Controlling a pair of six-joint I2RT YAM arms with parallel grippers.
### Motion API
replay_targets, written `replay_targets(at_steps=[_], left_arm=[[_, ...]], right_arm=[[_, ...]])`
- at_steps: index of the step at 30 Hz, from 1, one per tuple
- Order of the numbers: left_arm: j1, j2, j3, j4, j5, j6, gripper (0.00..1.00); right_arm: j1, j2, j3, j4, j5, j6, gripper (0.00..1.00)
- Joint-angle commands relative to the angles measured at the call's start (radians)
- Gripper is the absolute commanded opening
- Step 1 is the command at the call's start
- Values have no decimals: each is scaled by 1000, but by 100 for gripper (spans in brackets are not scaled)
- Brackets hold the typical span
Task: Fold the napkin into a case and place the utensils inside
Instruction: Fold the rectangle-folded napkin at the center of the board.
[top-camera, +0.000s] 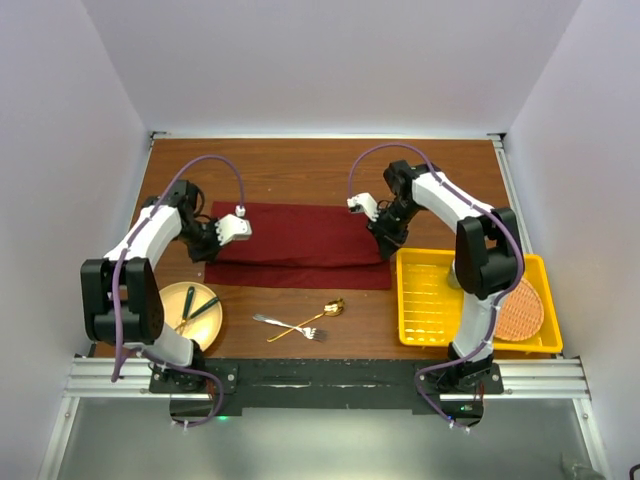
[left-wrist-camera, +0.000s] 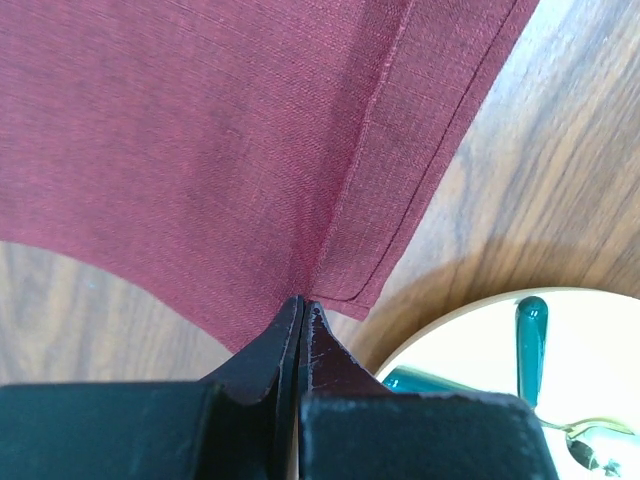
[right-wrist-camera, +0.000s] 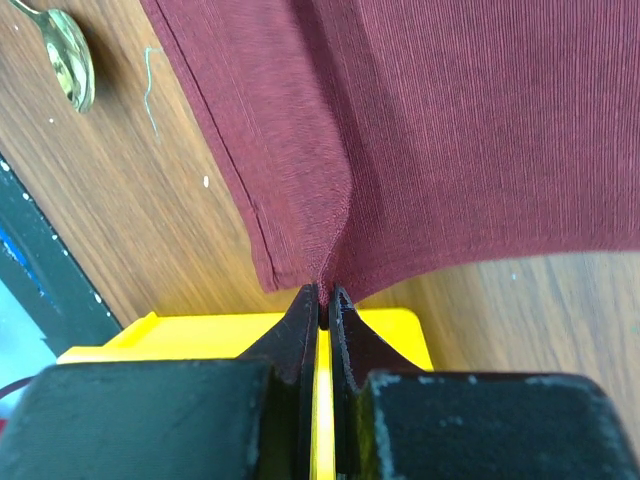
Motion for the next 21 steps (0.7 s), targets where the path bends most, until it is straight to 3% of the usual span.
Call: replay_targets(at_steps=[1,21], left_arm=[[4,24,-10,39,2,5,0],[4,-51,-10,-39,19,29,0]], right_arm=[[21,-21,-7,46,-3,1,0],[24,-77,4,-47,46,-57,0]])
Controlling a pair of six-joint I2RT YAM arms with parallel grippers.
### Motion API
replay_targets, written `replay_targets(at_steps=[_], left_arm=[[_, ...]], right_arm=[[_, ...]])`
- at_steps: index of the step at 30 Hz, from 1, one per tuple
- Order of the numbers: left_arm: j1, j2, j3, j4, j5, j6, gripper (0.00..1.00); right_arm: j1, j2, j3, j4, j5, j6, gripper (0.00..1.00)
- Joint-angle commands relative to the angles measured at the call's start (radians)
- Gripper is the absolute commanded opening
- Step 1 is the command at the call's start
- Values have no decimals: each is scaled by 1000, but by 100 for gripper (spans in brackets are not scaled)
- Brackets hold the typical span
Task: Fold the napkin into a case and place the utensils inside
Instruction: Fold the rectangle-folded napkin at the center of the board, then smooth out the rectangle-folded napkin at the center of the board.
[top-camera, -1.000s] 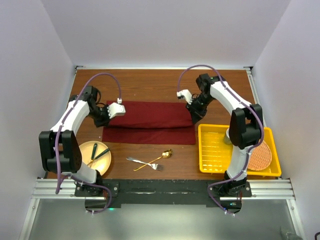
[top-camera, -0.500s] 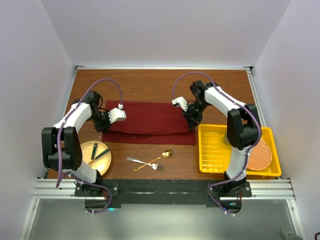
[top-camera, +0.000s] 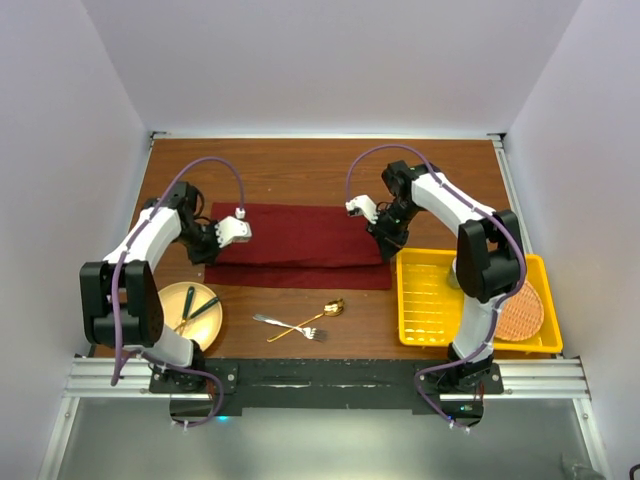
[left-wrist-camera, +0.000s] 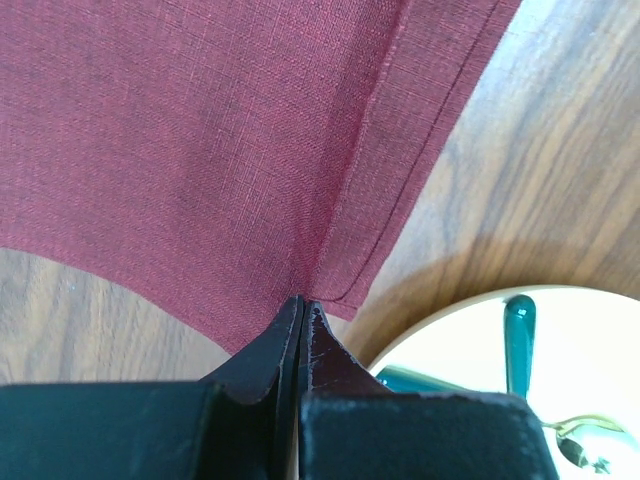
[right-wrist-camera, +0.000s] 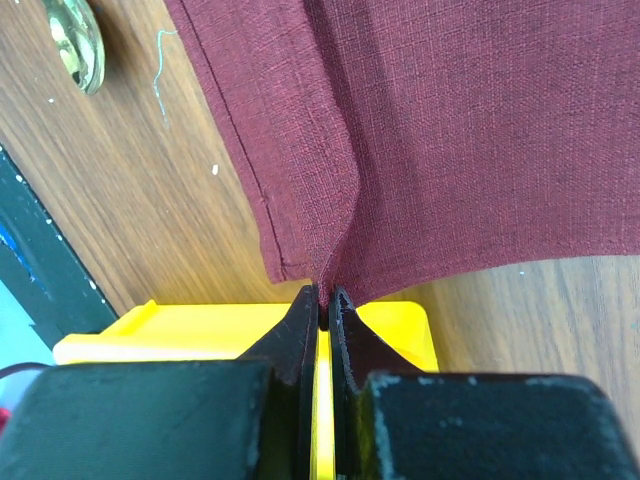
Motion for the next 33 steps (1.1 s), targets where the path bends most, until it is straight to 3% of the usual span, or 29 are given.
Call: replay_targets(at_steps=[1,11,12,14,15,18,21,24,26,29,33], left_arm=[[3,-46,-2,-30,19,31,0],[-5,-25,-50,-12,32,14,0],[-8,-16,-51,-12,29,14,0],[-8,-11,-45,-24,30,17,18],[-7,-11,-38,-32,35,18,27],[-5,-7,13,-47,73,-3,36],[-5,18,85,-35,111,-60,38],[-6,47,91,25,121,-139,38],[-8,67,81,88,110,-192,38],[-13,96,61,149,98,-261,35],[-30,144,30,211,44,-337,26]], right_arm=[[1,-54,11,-27,20,-30,0],[6,-42,-19,-35,20,-47,0],[9,-41,-20,-40,16,-53,9],[10,-35,0,-73,2,-76,30],[12,-31,11,-92,-24,-80,50],[10,-24,78,-150,-73,-85,65],[10,5,152,-175,-121,-51,66],[12,48,198,-150,-123,-5,59],[13,73,217,-115,-112,31,49],[26,107,218,-64,-90,76,43],[50,139,203,15,-52,113,41]])
